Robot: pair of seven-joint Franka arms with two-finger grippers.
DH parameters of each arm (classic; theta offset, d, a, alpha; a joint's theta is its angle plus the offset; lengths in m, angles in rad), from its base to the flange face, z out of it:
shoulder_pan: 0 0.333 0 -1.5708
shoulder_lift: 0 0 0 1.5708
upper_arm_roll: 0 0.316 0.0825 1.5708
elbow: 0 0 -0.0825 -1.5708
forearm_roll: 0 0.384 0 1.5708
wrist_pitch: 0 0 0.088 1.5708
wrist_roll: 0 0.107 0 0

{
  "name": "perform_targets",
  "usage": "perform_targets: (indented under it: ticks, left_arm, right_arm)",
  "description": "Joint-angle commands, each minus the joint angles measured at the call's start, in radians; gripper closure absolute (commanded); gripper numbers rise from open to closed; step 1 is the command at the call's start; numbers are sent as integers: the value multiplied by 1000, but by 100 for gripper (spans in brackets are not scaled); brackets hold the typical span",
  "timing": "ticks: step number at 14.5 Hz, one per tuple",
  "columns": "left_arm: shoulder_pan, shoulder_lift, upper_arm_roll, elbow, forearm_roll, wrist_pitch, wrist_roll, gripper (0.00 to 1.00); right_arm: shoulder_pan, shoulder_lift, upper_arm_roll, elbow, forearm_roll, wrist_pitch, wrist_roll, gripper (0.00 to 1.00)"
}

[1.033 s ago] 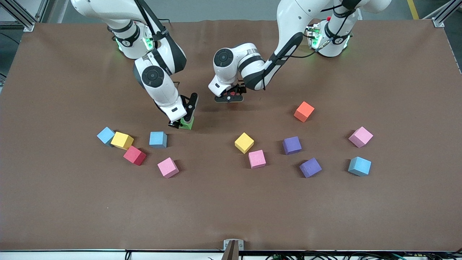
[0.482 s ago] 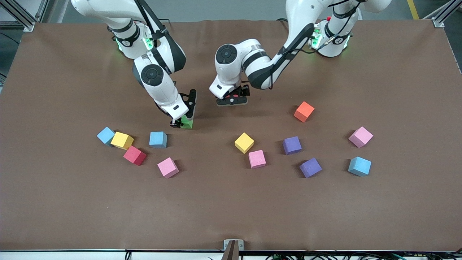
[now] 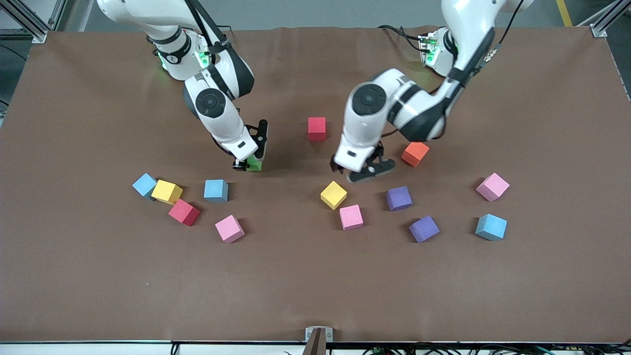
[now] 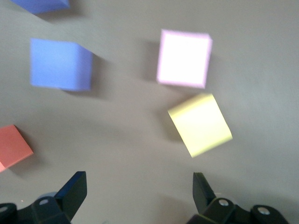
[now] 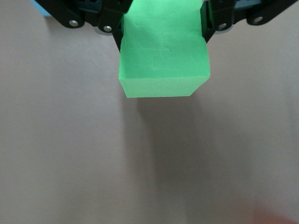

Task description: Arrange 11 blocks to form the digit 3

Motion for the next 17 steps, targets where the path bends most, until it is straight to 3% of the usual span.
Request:
perform_targets:
  ticks: [1, 4, 10, 17]
  left_arm:
    - [23, 107, -6, 129, -58, -16, -41, 0]
    - [7, 245, -5, 269, -60, -12, -245, 0]
    - [-22, 343, 18, 294, -62, 111, -382, 0]
    - [-82, 386, 54, 303, -60, 148, -460, 0]
  right_arm:
    - [67, -36, 0, -66, 25, 15, -12, 63]
    - [160, -34, 0, -86, 66, 16, 75, 62]
    - [289, -18, 0, -76, 71, 56, 209, 62]
    - [318, 74, -1, 1, 69, 90, 272, 62]
